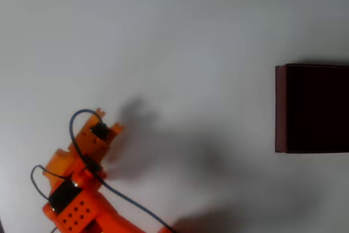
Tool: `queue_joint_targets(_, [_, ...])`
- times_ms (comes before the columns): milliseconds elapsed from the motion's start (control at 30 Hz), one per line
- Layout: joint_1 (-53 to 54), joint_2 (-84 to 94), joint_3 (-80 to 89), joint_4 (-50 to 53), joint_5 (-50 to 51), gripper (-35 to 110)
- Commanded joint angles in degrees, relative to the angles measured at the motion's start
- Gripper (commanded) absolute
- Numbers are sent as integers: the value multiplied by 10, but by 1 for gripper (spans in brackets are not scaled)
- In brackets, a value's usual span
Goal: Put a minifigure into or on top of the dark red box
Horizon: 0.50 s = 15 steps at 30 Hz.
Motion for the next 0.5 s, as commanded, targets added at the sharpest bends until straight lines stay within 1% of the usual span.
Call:
queue_joint_targets(0, [-6, 9, 11, -3, 0, 24])
queue_joint_targets(467, [-30, 6, 33, -11, 7, 22])
